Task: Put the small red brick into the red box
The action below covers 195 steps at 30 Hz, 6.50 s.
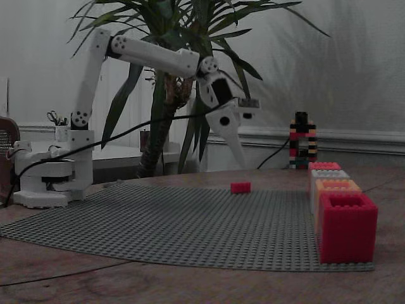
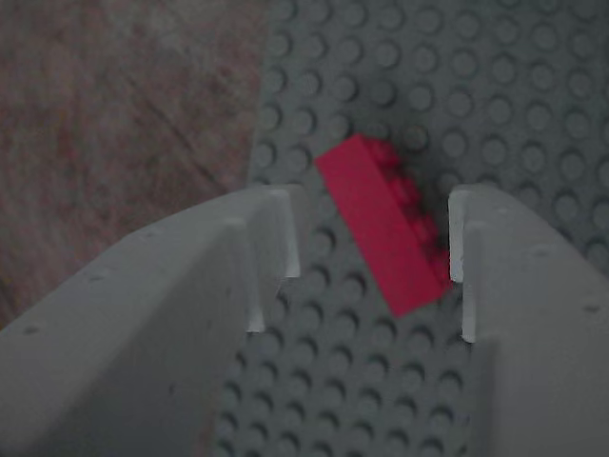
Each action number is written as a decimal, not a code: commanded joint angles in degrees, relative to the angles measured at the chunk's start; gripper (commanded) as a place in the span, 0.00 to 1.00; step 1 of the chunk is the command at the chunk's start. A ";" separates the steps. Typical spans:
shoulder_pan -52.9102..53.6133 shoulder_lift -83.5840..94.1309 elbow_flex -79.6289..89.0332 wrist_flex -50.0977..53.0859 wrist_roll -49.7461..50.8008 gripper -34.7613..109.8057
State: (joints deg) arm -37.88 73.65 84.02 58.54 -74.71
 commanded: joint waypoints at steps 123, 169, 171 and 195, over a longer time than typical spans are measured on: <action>53.09 -32.78 -52.73 -13.80 69.08 0.24; 51.42 26.98 -1.49 -11.34 57.39 0.24; 49.75 34.37 8.96 -10.81 57.04 0.24; 35.68 104.24 79.89 13.10 67.32 0.26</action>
State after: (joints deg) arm -1.23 171.21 163.83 67.24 -8.09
